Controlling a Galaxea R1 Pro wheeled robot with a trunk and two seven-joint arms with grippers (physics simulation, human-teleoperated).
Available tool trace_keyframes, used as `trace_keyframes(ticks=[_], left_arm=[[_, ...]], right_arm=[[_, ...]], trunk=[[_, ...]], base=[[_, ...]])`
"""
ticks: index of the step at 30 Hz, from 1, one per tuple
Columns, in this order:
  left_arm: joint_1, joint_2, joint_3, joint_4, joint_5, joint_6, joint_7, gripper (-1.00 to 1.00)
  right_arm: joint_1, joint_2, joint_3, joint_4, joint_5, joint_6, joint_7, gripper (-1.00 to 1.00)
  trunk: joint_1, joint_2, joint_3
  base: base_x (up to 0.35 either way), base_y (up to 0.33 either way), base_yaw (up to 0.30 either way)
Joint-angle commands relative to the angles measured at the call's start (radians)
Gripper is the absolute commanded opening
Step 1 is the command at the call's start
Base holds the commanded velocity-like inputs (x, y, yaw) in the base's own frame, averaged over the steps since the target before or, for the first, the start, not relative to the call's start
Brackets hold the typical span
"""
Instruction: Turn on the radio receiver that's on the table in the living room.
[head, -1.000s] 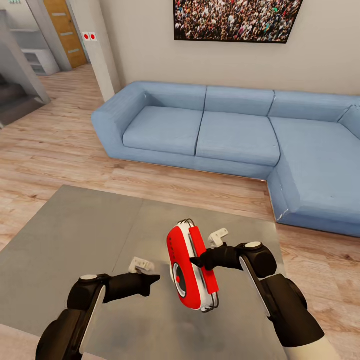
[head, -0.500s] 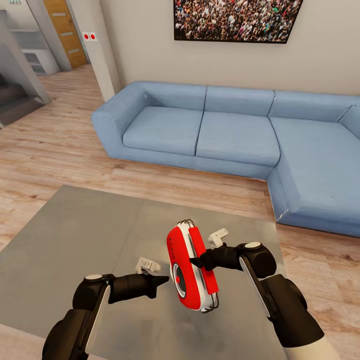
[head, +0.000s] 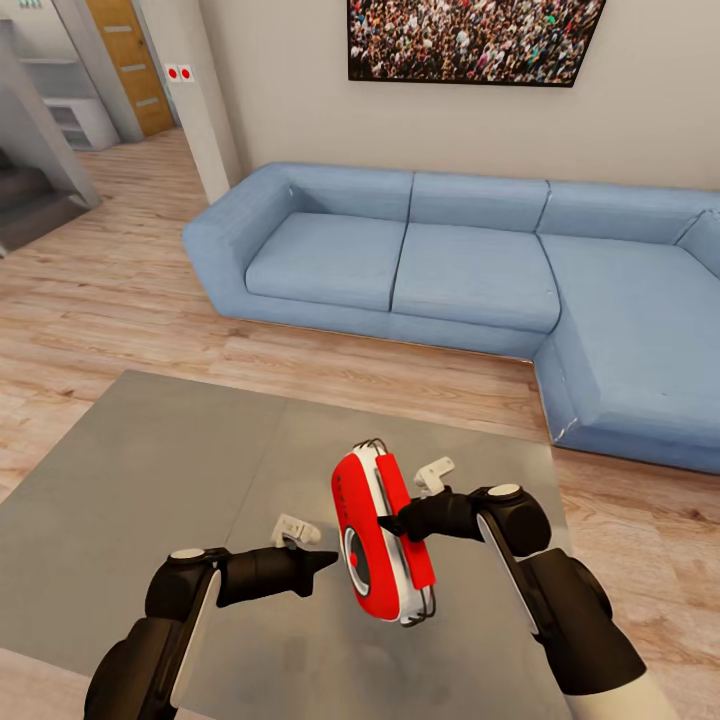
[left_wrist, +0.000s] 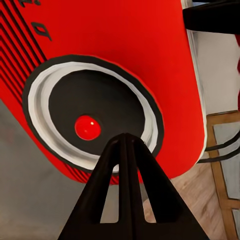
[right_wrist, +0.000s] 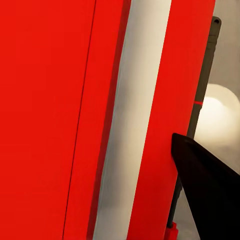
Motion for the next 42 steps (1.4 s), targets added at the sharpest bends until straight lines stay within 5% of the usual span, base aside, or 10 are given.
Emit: trace_keyframes(ticks=[1, 28, 42], left_arm=[[0.0, 0.0, 0.0, 0.0, 0.0, 0.0, 0.0, -1.0], [-0.005, -0.025, -0.003, 0.008, -0.004, -0.003, 0.005, -1.0], [-0.005, -0.026, -0.003, 0.017, -0.089, -0.005, 0.019, -1.0]], right_arm=[[0.0, 0.0, 0.001, 0.001, -0.011, 0.002, 0.0, -1.0], [0.0, -0.004, 0.005, 0.001, -0.01, 0.002, 0.003, -1.0], [0.0, -0.008, 0.006, 0.001, -0.01, 0.002, 0.003, -1.0]], trunk=[[0.0, 0.0, 0.0], [0.0, 0.0, 0.0], [0.0, 0.0, 0.0]], base=[[0.0, 0.0, 0.0], [0.0, 0.0, 0.0], [0.0, 0.0, 0.0]])
